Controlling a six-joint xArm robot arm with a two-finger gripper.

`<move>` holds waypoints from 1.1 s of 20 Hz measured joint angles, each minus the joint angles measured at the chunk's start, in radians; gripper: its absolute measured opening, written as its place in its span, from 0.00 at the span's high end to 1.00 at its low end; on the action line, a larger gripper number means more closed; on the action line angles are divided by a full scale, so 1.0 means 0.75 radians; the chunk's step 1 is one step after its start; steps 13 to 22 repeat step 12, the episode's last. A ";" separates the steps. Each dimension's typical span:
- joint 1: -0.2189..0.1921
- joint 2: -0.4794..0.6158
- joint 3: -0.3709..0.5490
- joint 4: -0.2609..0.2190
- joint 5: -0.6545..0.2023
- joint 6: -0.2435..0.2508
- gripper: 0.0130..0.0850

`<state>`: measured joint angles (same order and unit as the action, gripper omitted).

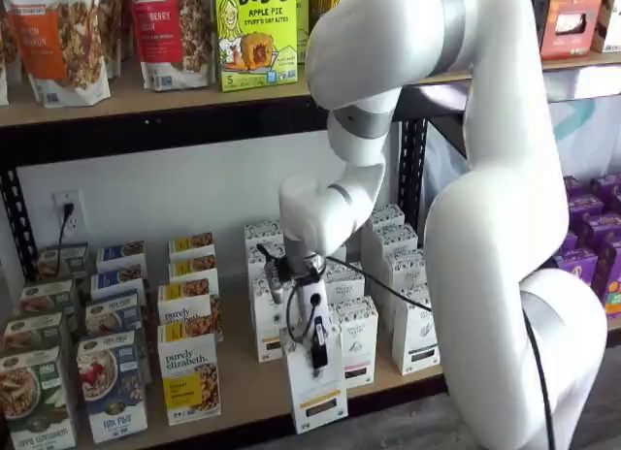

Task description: Pick up the white box with a yellow strip in the middle, on the bottom shelf, the fourth box from the left

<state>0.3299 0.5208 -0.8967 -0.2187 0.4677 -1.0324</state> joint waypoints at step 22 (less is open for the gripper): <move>-0.003 -0.146 0.143 0.068 0.009 -0.065 0.56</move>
